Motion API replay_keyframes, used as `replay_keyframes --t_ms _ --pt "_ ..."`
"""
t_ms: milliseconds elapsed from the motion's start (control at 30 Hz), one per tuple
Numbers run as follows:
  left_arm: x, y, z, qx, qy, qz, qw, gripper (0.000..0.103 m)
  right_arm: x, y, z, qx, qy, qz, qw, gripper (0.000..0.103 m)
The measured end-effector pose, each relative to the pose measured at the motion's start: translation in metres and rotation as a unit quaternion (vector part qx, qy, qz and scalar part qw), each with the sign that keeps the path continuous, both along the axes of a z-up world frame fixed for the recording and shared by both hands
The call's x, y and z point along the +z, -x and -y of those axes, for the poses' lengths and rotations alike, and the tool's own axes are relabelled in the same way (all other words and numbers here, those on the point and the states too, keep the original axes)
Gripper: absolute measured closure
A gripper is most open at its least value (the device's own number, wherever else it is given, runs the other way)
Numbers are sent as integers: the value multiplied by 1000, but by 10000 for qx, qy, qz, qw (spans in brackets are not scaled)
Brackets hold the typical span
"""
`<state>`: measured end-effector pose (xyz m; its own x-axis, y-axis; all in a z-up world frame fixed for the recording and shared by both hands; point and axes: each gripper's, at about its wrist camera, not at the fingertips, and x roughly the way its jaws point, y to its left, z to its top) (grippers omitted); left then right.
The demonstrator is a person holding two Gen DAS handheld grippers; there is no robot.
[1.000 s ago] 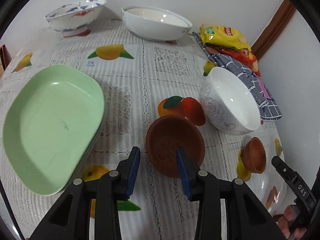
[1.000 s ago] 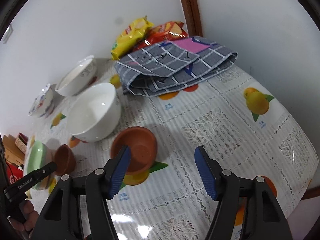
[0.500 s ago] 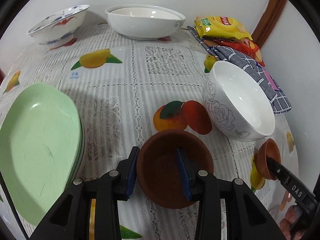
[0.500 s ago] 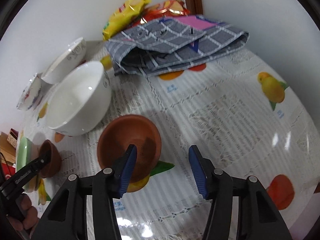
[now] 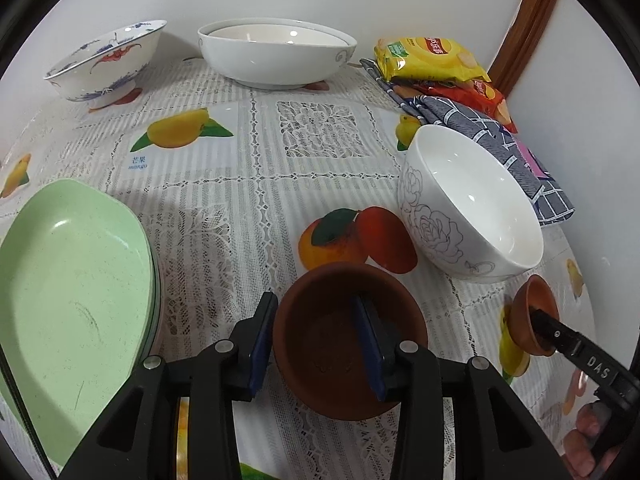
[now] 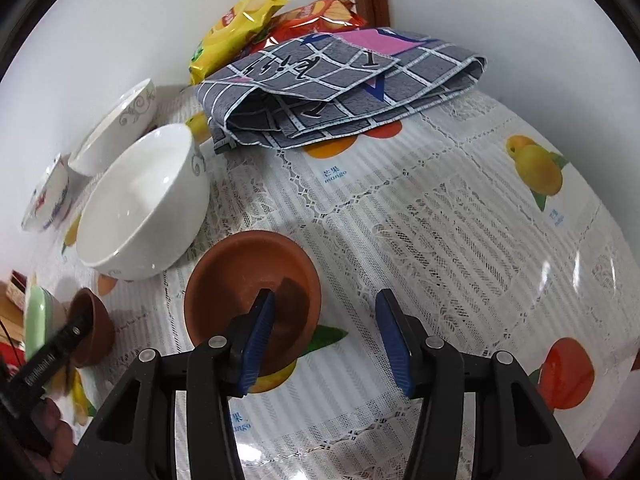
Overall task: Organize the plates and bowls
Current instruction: 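Close left gripper on its terracotta bowl rim while right gripper grasps the other terracotta bowl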
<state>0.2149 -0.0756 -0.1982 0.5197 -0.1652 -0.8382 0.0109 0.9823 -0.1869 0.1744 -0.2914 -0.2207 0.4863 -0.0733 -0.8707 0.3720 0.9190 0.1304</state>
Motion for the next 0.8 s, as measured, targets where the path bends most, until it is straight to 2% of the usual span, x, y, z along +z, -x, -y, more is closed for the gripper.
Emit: replay_keyframes --t_ms 133,200,233,300,333,433,533,800 --pt "0 1 -2 32 64 29 10000 67 0 0 -4 45 163 -7 9999 53" --pt "-1 2 -3 49 65 42 10000 67 -1 0 -6 54 308 11 9995 67" --pt "-1 2 -2 70 19 50 10000 71 -1 0 -6 29 271 39 9996 70" --pt "-1 2 -3 114 -47 67 9999 78 -1 -1 -4 82 -9 125 9999 91" --pt "-1 2 -4 129 10 66 9999 80 -2 -1 -4 91 -150 151 9997 91" --pt "-2 1 -12 210 222 38 9995 88 -2 -2 -6 90 -88 192 9997 91" --pt "-4 3 -19 307 516 -22 9982 91 0 -1 -8 52 -70 251 9996 93" --pt "3 8 -14 165 668 -45 9976 93 15 9 -4 29 -191 608 9980 94"
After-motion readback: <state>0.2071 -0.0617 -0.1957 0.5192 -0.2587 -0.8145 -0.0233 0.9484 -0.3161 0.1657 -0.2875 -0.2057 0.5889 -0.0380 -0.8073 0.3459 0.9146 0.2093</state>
